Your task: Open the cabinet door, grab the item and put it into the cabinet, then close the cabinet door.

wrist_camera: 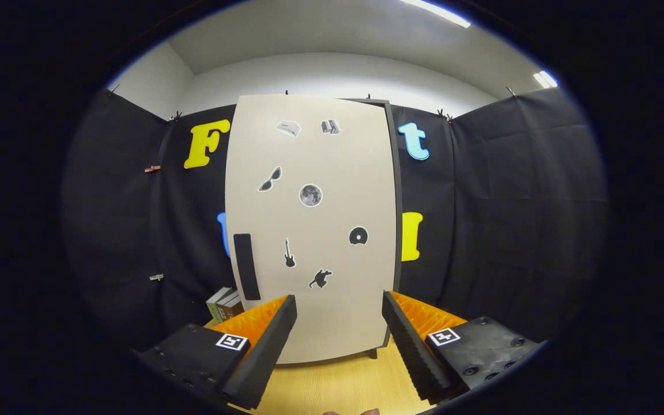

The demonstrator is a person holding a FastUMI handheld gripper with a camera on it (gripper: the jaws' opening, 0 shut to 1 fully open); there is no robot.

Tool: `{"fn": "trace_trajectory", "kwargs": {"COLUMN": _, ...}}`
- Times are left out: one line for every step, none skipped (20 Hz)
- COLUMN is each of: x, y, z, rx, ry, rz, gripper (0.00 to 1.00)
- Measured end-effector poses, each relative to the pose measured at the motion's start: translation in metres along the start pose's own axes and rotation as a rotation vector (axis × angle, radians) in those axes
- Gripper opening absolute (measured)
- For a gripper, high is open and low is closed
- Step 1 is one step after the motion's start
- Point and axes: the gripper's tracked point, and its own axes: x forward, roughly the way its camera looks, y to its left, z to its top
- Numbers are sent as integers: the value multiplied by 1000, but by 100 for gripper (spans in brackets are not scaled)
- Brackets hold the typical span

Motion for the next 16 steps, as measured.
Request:
{"fn": "trace_trajectory", "kwargs": {"x": 0, "y": 0, "z": 0, "rx": 0, "ry": 0, "rz": 0, "gripper": 97}}
{"fn": "trace_trajectory", "kwargs": {"x": 0, "y": 0, "z": -1, "rx": 2, "ry": 1, "rz": 0, "gripper": 97}}
{"fn": "trace_trajectory", "kwargs": {"x": 0, "y": 0, "z": -1, "rx": 2, "ry": 1, "rz": 1, "gripper": 97}}
{"fn": "trace_trajectory", "kwargs": {"x": 1, "y": -1, "z": -2, "rx": 2, "ry": 3, "rz": -1, "gripper": 97}}
{"fn": "trace_trajectory", "kwargs": {"x": 0, "y": -1, "z": -2, "rx": 3, "ry": 3, "rz": -2, "gripper": 97}}
{"fn": "trace_trajectory", "kwargs": {"x": 0, "y": -1, "z": -2, "rx": 4, "ry": 3, "rz": -3, "gripper": 97}}
{"fn": "trace_trajectory", "kwargs": {"x": 0, "y": 1, "z": -2, "rx": 6, "ry": 4, "rz": -2, "gripper": 97}}
{"fn": "trace_trajectory", "kwargs": {"x": 0, "y": 1, "z": -2, "rx": 8, "ry": 4, "rz": -2, "gripper": 97}}
{"fn": "trace_trajectory", "kwargs": {"x": -1, "y": 0, "z": -2, "rx": 7, "ry": 2, "rz": -2, "gripper": 97}}
{"fn": "trace_trajectory", "kwargs": {"x": -1, "y": 0, "z": -2, "rx": 5, "ry": 1, "rz": -3, "gripper": 97}}
{"fn": "trace_trajectory", "kwargs": {"x": -2, "y": 0, "z": -2, "rx": 3, "ry": 2, "rz": -4, "gripper": 97}}
{"fn": "trace_trajectory", "kwargs": {"x": -2, "y": -1, "z": -2, "rx": 4, "ry": 1, "rz": -3, "gripper": 97}}
{"fn": "trace_trajectory", "kwargs": {"x": -2, "y": 1, "z": -2, "rx": 5, "ry": 2, "rz": -3, "gripper": 97}}
{"fn": "trace_trajectory", "kwargs": {"x": -2, "y": 1, "z": -2, "rx": 4, "ry": 3, "rz": -2, "gripper": 97}}
{"fn": "trace_trajectory", "kwargs": {"x": -3, "y": 1, "z": -2, "rx": 4, "ry": 1, "rz": -3, "gripper": 97}}
{"fn": "trace_trajectory", "kwargs": {"x": -4, "y": 1, "z": -2, "rx": 5, "ry": 2, "rz": -2, "gripper": 97}}
